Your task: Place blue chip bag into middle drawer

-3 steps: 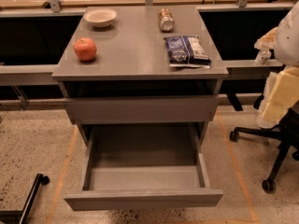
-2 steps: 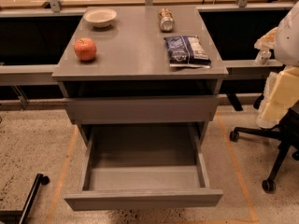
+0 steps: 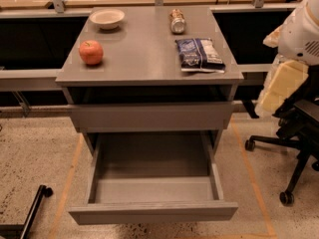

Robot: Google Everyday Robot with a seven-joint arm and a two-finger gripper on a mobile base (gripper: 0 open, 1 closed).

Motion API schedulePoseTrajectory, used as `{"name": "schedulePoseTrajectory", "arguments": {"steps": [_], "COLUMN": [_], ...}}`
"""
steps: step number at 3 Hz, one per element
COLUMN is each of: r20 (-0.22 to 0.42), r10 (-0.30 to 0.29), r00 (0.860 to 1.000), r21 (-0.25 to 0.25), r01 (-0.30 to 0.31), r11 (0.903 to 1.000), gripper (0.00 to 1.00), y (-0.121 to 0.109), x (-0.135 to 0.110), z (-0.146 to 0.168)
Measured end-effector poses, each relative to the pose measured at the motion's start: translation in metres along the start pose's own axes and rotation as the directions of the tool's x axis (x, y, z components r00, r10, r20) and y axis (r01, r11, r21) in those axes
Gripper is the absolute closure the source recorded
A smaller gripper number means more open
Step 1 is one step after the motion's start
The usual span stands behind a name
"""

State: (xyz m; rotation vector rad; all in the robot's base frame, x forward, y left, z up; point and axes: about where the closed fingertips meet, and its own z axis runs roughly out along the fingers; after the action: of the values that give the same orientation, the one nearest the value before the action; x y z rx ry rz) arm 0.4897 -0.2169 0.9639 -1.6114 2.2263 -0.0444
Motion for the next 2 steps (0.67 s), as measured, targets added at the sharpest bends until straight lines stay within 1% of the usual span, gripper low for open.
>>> {"name": "schedulePoseTrajectory", "arguments": {"steps": [1,2], "r20": [0.055,0.071], "r10": [0.056,0.071], "r00": [0.997,0.995], "r21": [-0.014,-0.015], "r01": [-0.056,-0.07], "r11": [0.9984,0.9975], "gripper": [0.0,0.0], "y": [-0.045,-0.061], "x": [-0.005,-0.005], "z": [0.029,0.039]}}
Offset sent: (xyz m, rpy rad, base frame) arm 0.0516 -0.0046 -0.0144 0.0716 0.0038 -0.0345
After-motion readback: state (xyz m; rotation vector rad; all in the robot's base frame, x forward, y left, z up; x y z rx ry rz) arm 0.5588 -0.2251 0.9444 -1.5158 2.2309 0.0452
